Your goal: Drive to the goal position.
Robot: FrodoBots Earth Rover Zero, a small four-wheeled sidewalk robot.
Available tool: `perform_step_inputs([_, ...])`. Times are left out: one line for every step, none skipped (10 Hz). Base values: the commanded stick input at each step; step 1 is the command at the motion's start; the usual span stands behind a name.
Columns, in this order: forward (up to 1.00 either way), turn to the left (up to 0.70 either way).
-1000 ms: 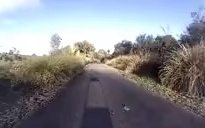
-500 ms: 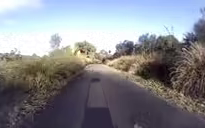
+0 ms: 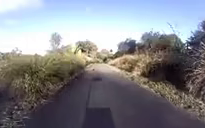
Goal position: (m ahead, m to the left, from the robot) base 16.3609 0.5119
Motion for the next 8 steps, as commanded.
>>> perform_step_inputs([0.85, 0.0])
perform_step_inputs([0.85, 0.0])
perform_step_inputs([0.85, 0.0])
perform_step_inputs([0.85, 0.0])
perform_step_inputs([0.85, 0.0])
perform_step_inputs([0.85, 0.0])
perform_step_inputs([0.85, 0.0])
perform_step_inputs([0.85, 0.0])
